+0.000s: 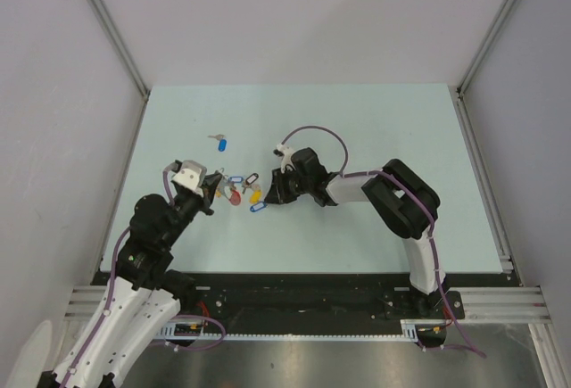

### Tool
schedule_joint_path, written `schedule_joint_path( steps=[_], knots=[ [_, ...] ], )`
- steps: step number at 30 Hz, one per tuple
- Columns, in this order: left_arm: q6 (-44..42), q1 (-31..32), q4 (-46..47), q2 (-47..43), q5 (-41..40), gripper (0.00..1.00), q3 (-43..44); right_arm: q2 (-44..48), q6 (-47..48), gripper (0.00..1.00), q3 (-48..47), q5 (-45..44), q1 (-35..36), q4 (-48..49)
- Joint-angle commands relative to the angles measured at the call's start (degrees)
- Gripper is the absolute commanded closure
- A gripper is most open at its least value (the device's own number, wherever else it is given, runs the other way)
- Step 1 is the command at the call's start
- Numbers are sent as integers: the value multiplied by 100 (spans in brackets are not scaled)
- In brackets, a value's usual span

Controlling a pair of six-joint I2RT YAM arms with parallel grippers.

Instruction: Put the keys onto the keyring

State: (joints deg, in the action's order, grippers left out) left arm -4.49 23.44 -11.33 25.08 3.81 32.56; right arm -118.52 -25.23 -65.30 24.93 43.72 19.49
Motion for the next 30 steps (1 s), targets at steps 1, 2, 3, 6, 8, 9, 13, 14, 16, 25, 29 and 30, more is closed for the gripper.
schedule_joint_path(
  steps=[1, 2, 3, 6, 8, 9, 13, 14, 16, 25, 29, 30],
  knots=[
    [-8, -41, 228, -30, 102, 100, -4, -75, 89, 81, -220, 135, 22, -120],
    [-17, -41, 219, -38, 111, 100, -4, -57, 124, 81, -238, 144, 31, -138],
    [-17, -41, 219, -30, 111, 100, -4, -49, 141, 82, -247, 144, 31, -164],
    [-8, -41, 219, -21, 120, 100, -4, -22, 185, 82, -273, 179, 40, -235],
    [-8, -41, 219, -12, 128, 100, -4, -22, 203, 82, -290, 205, 31, -270],
    [-17, -41, 219, -12, 128, 99, -12, -31, 212, 82, -291, 214, 31, -279],
    [-17, -41, 219, -12, 128, 100, -12, -13, 229, 88, -299, 232, 31, -296],
    [-17, -41, 219, -12, 128, 100, -12, -5, 229, 89, -299, 241, 31, -288],
    [-17, -41, 219, -3, 137, 100, -4, 13, 247, 94, -308, 267, 31, -287],
    [-17, -41, 202, -38, 93, 100, -4, 785, 1123, 100, -291, -417, 101, -972],
    [-25, -41, 202, -91, 58, 99, -4, 1479, 1653, 100, 85, -1234, 233, -895],
    [-17, -41, 202, -126, 58, 100, -12, 1629, 1697, 100, 227, -1306, 224, -589]
  ],
)
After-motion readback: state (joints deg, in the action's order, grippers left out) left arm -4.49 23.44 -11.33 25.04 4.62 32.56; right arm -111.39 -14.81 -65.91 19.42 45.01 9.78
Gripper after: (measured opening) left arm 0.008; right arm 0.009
